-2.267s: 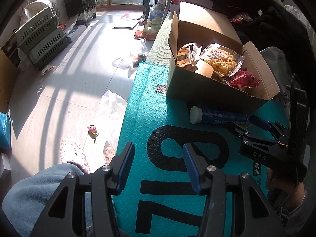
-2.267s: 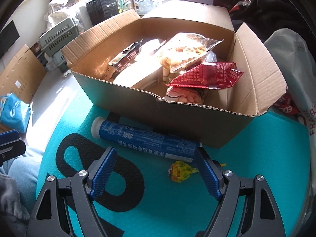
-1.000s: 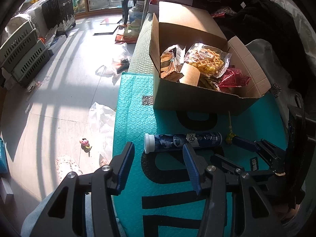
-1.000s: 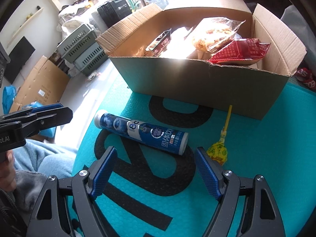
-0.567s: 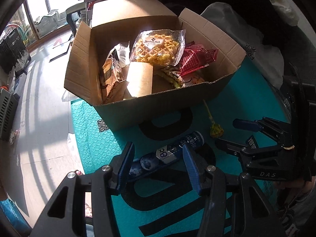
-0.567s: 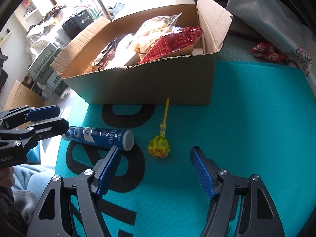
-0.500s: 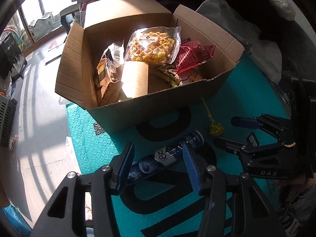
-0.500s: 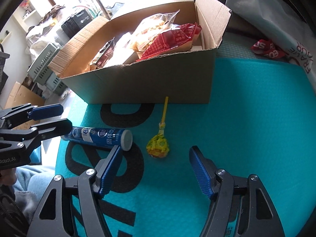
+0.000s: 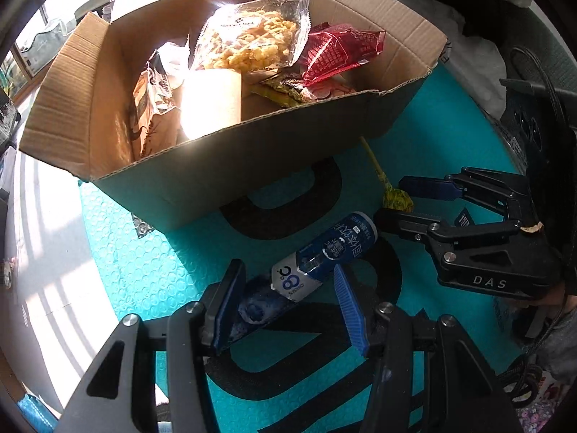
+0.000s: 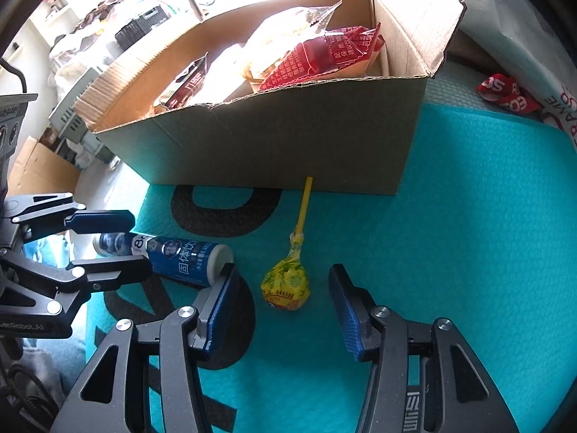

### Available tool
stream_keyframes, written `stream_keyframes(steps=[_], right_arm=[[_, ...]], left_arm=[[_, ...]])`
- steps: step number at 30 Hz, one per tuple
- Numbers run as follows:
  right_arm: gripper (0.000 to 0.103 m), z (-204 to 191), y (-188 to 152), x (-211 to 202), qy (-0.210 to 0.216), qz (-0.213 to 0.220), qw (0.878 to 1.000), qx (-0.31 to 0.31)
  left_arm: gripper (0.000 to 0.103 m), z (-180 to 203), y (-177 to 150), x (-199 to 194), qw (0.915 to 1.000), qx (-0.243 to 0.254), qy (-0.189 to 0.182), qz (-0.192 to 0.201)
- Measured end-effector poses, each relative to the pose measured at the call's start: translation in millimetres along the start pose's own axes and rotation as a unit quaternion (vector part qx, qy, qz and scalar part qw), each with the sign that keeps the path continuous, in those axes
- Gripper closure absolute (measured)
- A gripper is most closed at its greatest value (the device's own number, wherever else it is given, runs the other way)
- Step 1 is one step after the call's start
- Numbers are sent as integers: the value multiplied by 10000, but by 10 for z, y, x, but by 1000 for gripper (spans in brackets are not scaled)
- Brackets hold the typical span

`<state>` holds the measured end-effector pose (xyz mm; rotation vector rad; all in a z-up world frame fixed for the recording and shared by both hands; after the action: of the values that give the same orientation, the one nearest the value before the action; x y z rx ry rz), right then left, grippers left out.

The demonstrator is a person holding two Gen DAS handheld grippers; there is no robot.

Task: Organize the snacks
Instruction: 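Lower the left tool onto the blue tube while the right tool approaches the lollipop, then grasp the blue tube with the left tool while the right tool grasps the lollipop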

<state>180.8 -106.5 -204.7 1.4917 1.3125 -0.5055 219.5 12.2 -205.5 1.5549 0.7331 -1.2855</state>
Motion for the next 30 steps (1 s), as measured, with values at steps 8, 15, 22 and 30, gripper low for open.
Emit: stream_keyframes(steps=[8, 15, 22, 30], right_arm=[[61, -13, 13, 25, -157, -54, 9998, -101], [67, 0, 5, 15, -219, -47, 9997, -89], [77, 25, -45, 2, -246, 76, 9996, -62], [77, -42, -226, -70, -251, -74, 9997, -9]], left_arm=[[53, 133, -64, 116, 9997, 207, -87, -102], [54, 303, -145, 197, 9988, 309, 381, 25], [73, 443, -300, 250, 9985, 184, 507, -134], [75, 565, -481, 237, 9958, -268, 822, -309]])
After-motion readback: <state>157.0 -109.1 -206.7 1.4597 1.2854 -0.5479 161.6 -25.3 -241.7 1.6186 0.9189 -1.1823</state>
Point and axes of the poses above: each gripper's, at about its wrist camera, not at the fingertips, and x roughly the way its jaws point, z to its right, y to its top, the point moved 4 cm from there along x, roughly the way its jaws point, and after that the axes turned 8 degrees about y, right-handed, at the moved point
